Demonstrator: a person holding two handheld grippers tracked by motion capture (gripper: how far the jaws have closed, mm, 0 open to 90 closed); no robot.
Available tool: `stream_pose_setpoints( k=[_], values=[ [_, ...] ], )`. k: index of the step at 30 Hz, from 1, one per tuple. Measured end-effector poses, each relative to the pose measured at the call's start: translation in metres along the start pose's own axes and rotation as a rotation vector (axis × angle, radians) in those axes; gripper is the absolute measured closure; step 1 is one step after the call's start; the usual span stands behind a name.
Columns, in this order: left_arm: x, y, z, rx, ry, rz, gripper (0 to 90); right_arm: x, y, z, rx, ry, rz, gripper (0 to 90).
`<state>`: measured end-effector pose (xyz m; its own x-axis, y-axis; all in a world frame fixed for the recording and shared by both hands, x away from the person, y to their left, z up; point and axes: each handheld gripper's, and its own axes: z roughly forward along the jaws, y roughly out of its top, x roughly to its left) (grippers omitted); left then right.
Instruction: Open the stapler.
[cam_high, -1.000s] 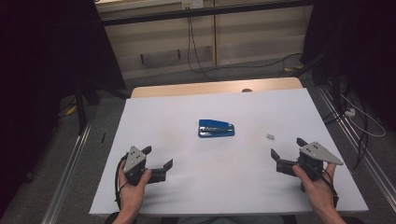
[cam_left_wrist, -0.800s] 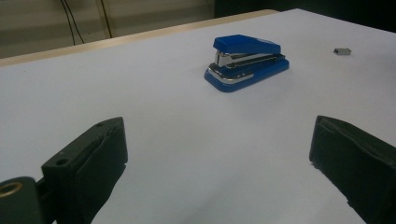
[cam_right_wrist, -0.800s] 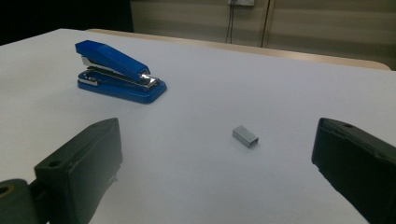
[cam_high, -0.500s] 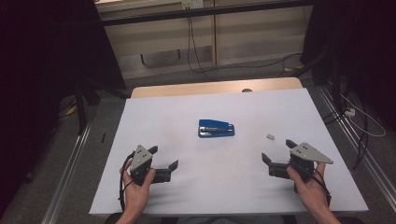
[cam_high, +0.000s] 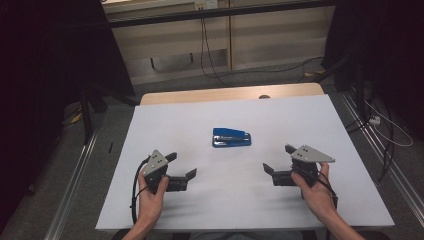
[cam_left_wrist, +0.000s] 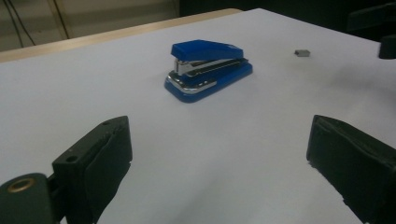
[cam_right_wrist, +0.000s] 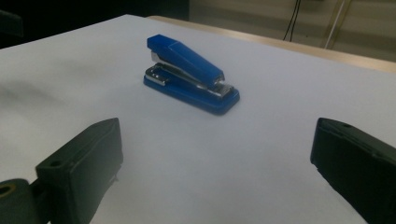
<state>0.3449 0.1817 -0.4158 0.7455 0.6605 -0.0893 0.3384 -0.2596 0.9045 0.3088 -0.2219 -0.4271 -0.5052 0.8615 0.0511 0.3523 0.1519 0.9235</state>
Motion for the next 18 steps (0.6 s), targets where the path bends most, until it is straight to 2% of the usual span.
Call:
stream_pose_setpoints(
  k=[2, 4, 5, 8, 11, 18],
  values=[
    [-0.002, 0.001, 0.003, -0.008, -0.011, -0.011, 5.0, 0.001, 0.002, 0.003, -0.011, -0.009, -0.002, 2.1],
    [-0.001, 0.004, 0.006, -0.025, -0.036, -0.049, 4.1, 0.0, 0.003, 0.006, -0.017, -0.004, 0.005, 2.0],
    [-0.002, 0.006, 0.007, -0.036, -0.032, -0.061, 3.4, 0.0, 0.004, 0.008, -0.024, -0.006, 0.017, 2.0],
    [-0.002, 0.01, 0.012, -0.058, -0.036, -0.027, 3.0, -0.001, 0.007, 0.012, -0.038, -0.018, 0.015, 2.6],
    [0.0, 0.012, 0.018, -0.062, -0.024, -0.028, 2.8, 0.001, 0.008, 0.019, -0.02, -0.028, 0.022, 2.7],
    [0.001, 0.017, 0.036, -0.049, 0.001, -0.011, 2.7, 0.006, 0.014, 0.031, -0.044, 0.019, -0.007, 2.3]
  ],
)
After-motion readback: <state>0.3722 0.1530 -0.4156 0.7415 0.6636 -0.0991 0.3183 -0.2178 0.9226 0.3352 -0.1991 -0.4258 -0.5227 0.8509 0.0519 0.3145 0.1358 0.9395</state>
